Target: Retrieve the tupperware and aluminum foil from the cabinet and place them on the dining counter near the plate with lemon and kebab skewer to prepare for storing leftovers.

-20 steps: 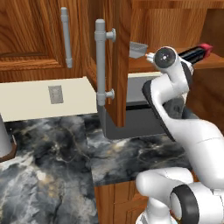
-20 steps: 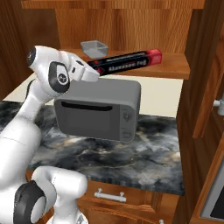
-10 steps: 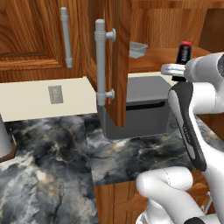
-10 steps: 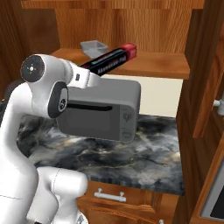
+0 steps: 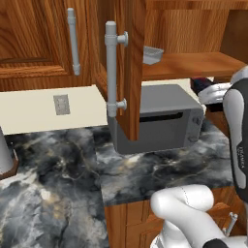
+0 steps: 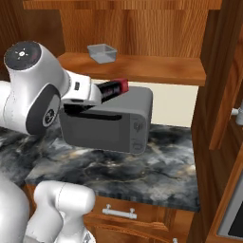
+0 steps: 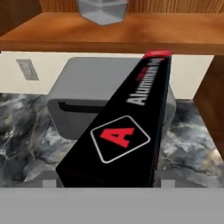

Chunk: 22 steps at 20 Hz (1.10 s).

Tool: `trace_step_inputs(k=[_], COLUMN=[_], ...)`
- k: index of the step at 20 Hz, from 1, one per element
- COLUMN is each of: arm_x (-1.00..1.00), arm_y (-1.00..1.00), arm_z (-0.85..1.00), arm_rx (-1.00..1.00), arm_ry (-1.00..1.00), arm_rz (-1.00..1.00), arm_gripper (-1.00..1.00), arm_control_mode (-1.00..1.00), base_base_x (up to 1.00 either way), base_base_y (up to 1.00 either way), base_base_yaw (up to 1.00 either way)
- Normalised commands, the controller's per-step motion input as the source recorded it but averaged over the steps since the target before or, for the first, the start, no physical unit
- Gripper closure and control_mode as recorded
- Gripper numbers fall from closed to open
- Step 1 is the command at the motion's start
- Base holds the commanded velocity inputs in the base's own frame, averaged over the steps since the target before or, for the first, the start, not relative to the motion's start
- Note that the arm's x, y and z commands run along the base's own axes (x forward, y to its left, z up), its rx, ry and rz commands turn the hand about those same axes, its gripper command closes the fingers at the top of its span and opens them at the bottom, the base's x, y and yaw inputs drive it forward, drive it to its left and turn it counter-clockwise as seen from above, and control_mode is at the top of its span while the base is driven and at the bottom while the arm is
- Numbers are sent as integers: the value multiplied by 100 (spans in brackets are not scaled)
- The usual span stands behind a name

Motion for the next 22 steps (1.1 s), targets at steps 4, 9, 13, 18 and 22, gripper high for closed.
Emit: trace_step_inputs(k=[4,9,13,18,22], arm_x=[-92,-18,65,55,14], arm_y=[-2,-7,-15,-1,0], arm_z=[-53,-57,-40,-75,-67], arm_rx=[-3,0,4,2,0], arm_ry=[56,57,25,0,-10], arm_rz=[-17,-17,1,16,9], arm_gripper=[100,100,100,100,100], arm_control_mode=[-100,-100,-100,-100,-100], base_base_x=[0,0,0,0,0], base_base_y=[0,0,0,0,0], base_base_yaw=[0,0,0,0,0])
